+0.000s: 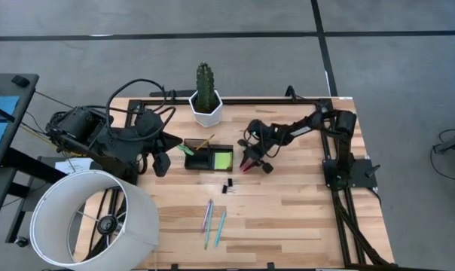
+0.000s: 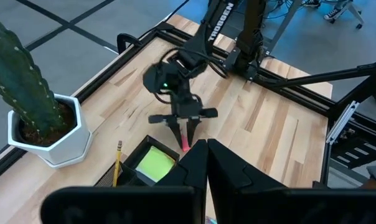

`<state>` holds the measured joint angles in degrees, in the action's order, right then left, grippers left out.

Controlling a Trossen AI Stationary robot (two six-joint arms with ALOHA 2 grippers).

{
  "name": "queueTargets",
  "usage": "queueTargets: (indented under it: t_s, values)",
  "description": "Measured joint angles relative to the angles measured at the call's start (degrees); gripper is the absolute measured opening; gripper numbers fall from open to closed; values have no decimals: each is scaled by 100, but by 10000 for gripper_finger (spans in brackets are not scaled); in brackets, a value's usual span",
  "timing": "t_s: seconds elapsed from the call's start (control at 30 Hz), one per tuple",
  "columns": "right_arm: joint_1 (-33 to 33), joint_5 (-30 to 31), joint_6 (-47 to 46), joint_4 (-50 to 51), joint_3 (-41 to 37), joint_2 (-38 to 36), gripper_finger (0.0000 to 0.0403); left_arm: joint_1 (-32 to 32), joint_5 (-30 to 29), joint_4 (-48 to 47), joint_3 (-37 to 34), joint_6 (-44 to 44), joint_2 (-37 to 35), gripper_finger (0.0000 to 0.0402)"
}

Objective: Pick and place office supplies into organizer
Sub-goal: Put the pink eraser into the black mesh organizer

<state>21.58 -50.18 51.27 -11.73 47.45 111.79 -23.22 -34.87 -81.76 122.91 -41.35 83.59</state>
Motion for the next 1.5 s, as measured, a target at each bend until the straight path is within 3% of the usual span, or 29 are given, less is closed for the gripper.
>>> queueTargets:
  t_s: [0.1,0.5,0.77,0.9,1.2,1.33,1.5]
  values:
    - [-152,215,424,147,-1,0,97,0,0,1,0,-1,0,0]
    - [-126,634,426,491,21,-6,97,0,0,0,-2,1,0,0]
    - [-49,-48,370,-33,45,705,104,0,7,-1,-2,1,0,0]
    - [101,-540,-264,-548,21,956,122,2,15,-1,-2,1,0,0]
    - [281,-624,-405,-620,5,988,162,2,12,-2,-4,1,0,0]
    - [109,-607,-406,-648,8,987,142,2,11,-2,-4,1,0,0]
    - [-101,-647,-465,-752,29,1094,74,2,9,-2,-4,1,0,0]
